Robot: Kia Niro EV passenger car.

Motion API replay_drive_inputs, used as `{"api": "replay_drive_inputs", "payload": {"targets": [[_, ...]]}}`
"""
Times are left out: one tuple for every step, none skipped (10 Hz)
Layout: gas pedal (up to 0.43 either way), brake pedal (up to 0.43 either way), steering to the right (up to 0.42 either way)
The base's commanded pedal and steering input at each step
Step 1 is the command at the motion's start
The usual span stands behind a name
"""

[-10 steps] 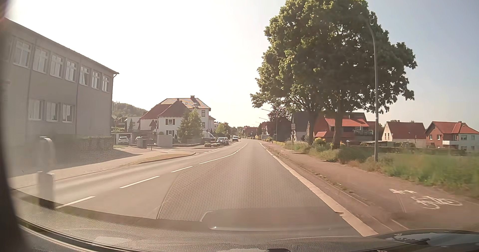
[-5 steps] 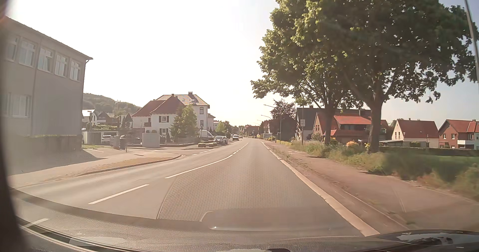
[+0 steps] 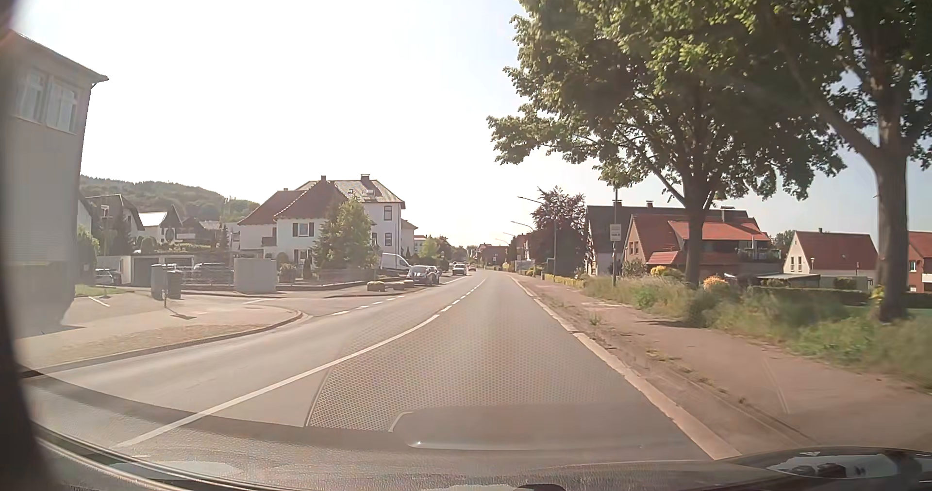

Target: Follow the waypoints while adhering to traffic rules and regulations

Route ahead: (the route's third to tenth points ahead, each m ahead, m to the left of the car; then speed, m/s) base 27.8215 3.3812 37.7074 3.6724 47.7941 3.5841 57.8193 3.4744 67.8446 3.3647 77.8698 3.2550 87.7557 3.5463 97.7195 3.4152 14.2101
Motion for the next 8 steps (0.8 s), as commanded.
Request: {"api": "replay_drive_inputs", "payload": {"targets": [[0.169,0.000,-0.002],[0.177,0.000,-0.001],[0.177,0.000,0.001],[0.177,0.000,0.001],[0.177,0.000,0.001],[0.177,0.000,0.002],[0.177,0.000,0.003],[0.177,0.000,0.005]]}}
